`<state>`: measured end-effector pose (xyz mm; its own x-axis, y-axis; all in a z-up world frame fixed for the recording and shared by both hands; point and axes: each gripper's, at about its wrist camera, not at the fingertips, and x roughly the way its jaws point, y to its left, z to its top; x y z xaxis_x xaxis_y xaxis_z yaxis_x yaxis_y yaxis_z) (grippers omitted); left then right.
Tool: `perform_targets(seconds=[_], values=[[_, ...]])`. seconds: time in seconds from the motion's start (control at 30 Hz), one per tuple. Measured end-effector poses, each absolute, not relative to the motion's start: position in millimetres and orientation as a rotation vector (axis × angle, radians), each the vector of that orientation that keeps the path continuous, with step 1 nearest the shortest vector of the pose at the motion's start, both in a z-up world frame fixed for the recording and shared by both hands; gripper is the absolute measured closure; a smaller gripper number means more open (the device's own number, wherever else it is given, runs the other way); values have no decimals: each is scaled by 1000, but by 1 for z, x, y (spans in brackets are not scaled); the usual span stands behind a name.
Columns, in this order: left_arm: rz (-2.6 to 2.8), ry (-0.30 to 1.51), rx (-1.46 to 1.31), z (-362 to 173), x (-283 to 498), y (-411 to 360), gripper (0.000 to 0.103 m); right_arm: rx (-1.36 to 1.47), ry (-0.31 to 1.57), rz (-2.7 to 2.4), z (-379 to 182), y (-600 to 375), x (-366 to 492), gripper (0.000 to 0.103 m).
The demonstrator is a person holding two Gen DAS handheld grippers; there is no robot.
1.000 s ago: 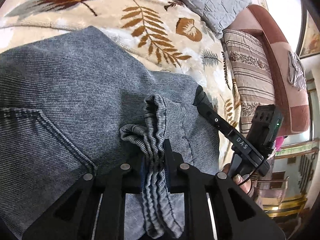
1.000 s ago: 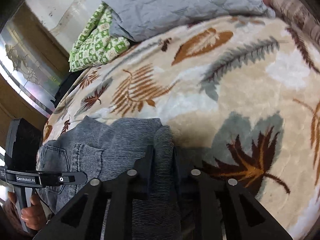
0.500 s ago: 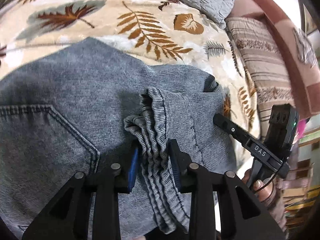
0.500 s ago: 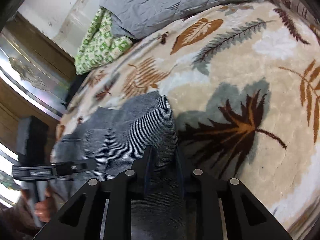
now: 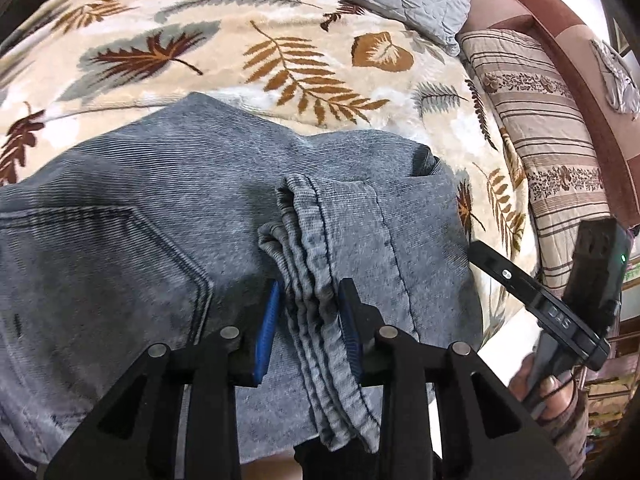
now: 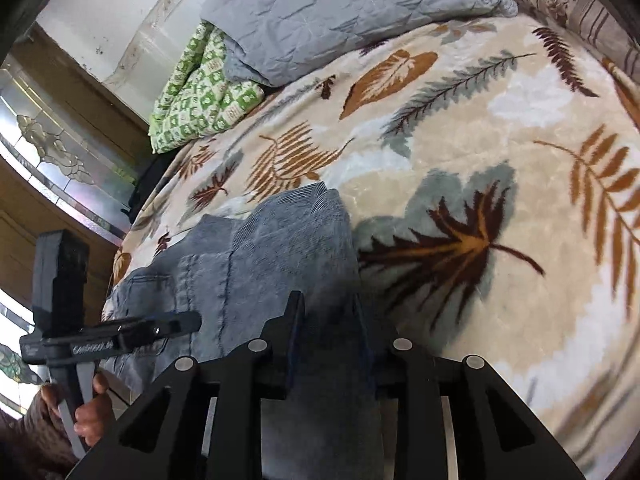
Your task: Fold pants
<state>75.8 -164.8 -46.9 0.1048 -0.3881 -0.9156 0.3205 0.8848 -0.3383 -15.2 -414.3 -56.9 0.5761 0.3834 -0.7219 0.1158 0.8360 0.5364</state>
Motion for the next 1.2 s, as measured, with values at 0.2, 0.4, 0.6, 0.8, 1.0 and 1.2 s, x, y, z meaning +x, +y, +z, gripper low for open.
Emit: perform_targets(seconds=[0.2, 0.4, 0.6, 0.8, 1.0, 1.2], values=[[-570, 1453, -183, -45, 59, -140, 57, 670, 940, 145, -57, -431, -51, 65], [-705, 1616, -386, -74, 38, -146, 53, 818, 957, 171, -86, -431, -71, 65], [-721, 1572, -418, -57, 36, -147, 82, 832, 874, 251, -59, -416, -78, 83], [-587, 1477, -75, -59, 23, -164, 81, 565, 916, 195, -47, -381, -82, 83], [-591, 1441, 3, -61, 15, -172, 80, 451, 942, 137, -73, -374, -90, 78], [-611, 1426, -134, -39, 39, -139, 80, 633, 876, 191, -47, -410, -92, 68]])
